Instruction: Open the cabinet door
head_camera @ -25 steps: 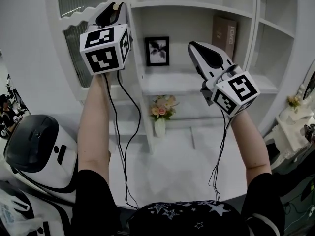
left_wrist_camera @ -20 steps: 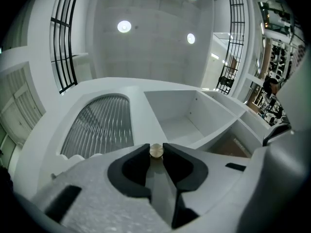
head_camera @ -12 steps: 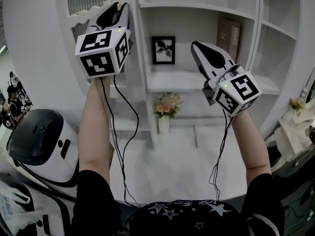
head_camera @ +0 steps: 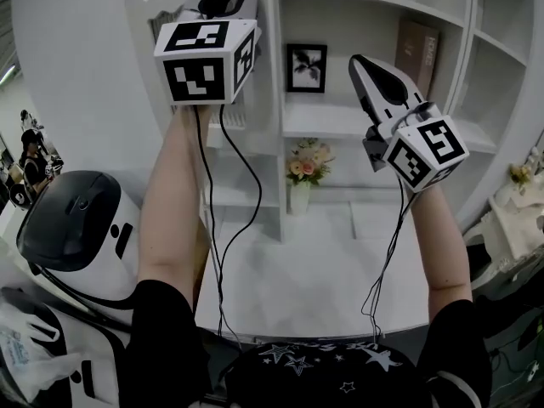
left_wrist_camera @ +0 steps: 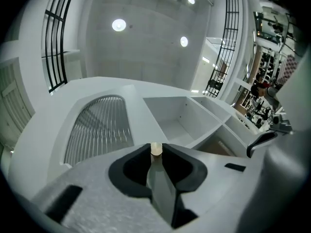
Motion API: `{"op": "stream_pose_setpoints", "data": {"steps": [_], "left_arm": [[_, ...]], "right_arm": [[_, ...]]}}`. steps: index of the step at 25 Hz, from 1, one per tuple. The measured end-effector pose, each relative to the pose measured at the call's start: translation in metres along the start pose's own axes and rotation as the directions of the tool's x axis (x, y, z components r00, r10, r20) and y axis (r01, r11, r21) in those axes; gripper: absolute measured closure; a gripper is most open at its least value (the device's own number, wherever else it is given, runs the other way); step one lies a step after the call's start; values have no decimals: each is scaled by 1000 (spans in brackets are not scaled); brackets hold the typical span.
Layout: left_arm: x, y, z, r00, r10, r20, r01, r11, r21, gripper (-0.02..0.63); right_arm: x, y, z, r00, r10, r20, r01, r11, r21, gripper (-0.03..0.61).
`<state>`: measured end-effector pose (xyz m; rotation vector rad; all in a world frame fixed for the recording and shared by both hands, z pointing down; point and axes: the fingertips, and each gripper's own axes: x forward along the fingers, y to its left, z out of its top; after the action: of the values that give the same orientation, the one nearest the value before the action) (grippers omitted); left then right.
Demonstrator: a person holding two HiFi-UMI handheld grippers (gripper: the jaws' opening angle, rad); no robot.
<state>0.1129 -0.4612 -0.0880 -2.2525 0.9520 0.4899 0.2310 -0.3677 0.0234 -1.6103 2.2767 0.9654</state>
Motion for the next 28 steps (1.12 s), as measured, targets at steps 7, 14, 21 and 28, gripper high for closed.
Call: {"op": "stream_pose_setpoints", "data": {"steps": [7,14,21,28], "left_arm": [[-16,5,11,1000,18,-1,-18,998,-62,535],[-33,6,18,999,16,-32,-19,995,-101,535],[-50,12,28,998,-8,-57,1,992,-123,535],[-69,20,39,999,-49,-9,47,986,-159,534]], "right_arm": [[-12,19,12,999,36,-18,-37,999,-33,572],[-30,21,22,998,58,6,-58,998,34,572],[-26,42,20,992,129,-2,-129,991,41,572],[-16,66,26,992,124,-12,-124,992,22,572]]}}
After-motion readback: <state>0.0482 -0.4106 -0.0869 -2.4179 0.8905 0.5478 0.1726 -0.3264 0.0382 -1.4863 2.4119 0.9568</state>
